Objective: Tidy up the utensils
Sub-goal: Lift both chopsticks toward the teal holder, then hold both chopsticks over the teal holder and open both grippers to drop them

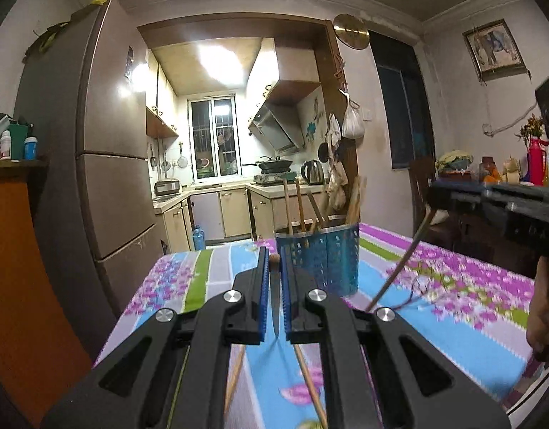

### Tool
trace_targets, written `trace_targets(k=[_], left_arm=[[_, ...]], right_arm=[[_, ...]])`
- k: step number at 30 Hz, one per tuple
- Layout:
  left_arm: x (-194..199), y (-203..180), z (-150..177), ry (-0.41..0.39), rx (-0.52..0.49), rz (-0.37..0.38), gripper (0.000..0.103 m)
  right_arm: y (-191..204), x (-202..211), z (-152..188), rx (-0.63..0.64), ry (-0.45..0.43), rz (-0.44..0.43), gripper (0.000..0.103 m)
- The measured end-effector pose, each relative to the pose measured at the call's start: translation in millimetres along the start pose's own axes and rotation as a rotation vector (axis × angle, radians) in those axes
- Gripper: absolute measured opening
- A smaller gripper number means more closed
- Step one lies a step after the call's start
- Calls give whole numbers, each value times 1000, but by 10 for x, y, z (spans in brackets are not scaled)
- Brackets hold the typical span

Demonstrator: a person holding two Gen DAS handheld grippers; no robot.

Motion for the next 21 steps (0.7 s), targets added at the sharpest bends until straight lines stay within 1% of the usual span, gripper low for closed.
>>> trace_targets(k=[6, 11, 17, 19, 21], left_arm=[[-93, 49, -348, -15, -4, 13, 5], [-107, 4, -622, -5, -3, 36, 5], [-159, -101, -839, 39, -2, 75, 5], [-173, -110, -891, 52, 10, 93, 5], [-209, -109, -942, 81, 32, 116, 5]], right_arm=[[-72, -162, -137, 15, 24, -11, 8], [-141, -114, -360, 36, 0, -4, 8], [-360, -66, -640, 37, -32, 20, 7], [-443, -70, -700, 25, -37, 20, 8], [-508, -84, -733, 10, -44, 17, 8]])
Point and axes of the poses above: each gripper's, at about its wrist camera, not at the fingertips, and x roughly against the way its jaws point, y to its left, z to its underside, the point moved 10 cm from there along -x, roughly the way its jaws point, and after that the axes turned 13 degrees about z, right-handed, at the moved point
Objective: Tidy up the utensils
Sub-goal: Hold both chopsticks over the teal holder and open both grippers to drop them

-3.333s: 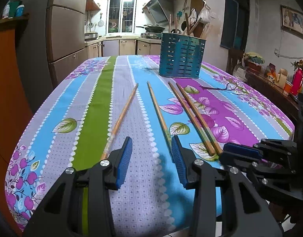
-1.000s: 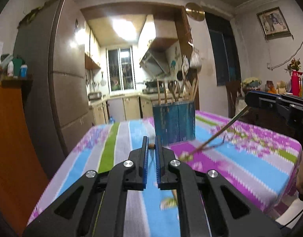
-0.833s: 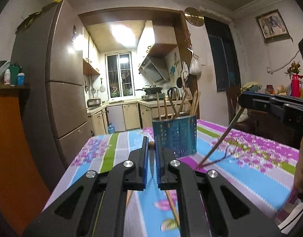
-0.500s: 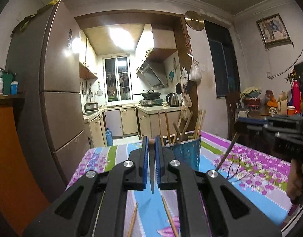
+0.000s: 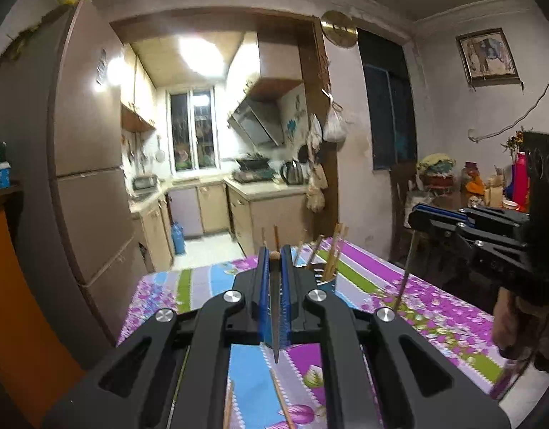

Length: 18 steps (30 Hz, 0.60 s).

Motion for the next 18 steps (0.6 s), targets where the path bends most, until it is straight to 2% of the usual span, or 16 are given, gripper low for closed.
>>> trace_targets(k=[9, 18], left_arm=[[-132, 95, -209, 61, 28, 9, 5], [-270, 115, -485, 49, 34, 11, 5]], right_arm=[[-199, -150, -139, -53, -39, -5, 8], [-374, -269, -641, -78, -109, 7, 8]])
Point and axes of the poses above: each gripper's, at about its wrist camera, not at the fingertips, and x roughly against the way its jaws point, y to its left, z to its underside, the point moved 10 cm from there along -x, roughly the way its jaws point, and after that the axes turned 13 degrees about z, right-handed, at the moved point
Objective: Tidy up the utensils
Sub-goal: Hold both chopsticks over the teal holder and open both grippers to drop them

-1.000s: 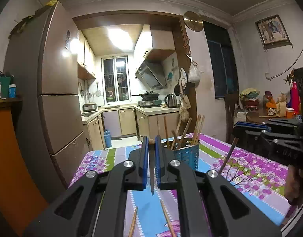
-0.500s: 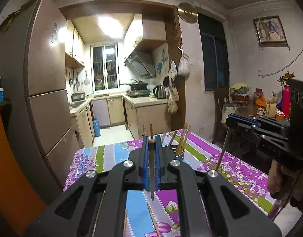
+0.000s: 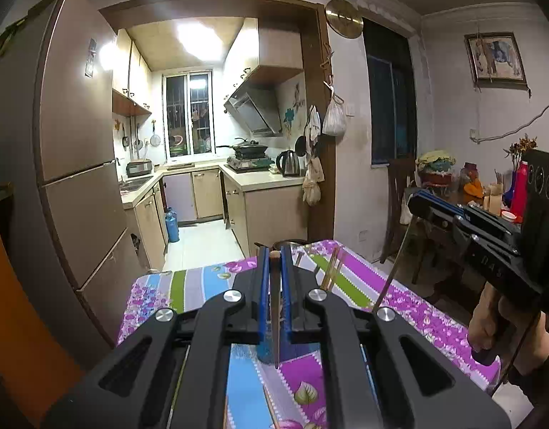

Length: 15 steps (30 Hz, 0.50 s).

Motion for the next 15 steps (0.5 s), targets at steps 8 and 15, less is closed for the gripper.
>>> trace_targets(k=[8, 15], left_arm=[[-16, 163, -282, -45, 12, -43, 5], [-70, 219, -571, -103, 4, -51, 5]], right_arm=[[-10, -188, -306, 2, -31, -11, 8], [-40, -424, -470, 5, -51, -10, 8]])
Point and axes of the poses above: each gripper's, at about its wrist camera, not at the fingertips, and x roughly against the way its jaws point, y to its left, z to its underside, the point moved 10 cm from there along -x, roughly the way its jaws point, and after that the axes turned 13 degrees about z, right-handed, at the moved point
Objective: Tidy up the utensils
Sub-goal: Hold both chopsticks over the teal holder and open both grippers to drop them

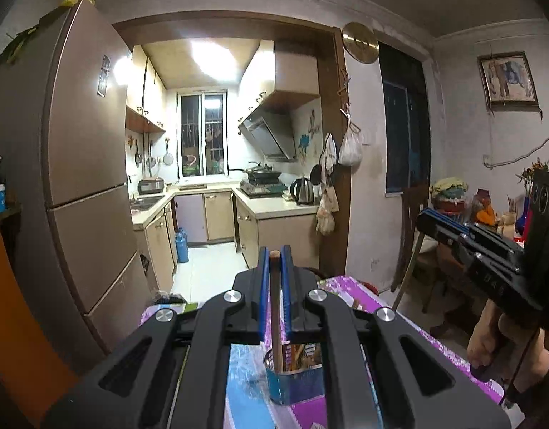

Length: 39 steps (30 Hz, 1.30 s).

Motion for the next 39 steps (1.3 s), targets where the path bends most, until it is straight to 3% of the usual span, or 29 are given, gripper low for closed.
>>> trace_targets(k=[15, 39], left_arm=[[-498, 26, -64, -13, -7, 17, 5], [-1023, 160, 514, 97, 34, 54, 5]], right_arm=[[-237, -560, 107, -48, 4, 21, 8], [-156, -1076, 804, -94, 135, -2, 8]])
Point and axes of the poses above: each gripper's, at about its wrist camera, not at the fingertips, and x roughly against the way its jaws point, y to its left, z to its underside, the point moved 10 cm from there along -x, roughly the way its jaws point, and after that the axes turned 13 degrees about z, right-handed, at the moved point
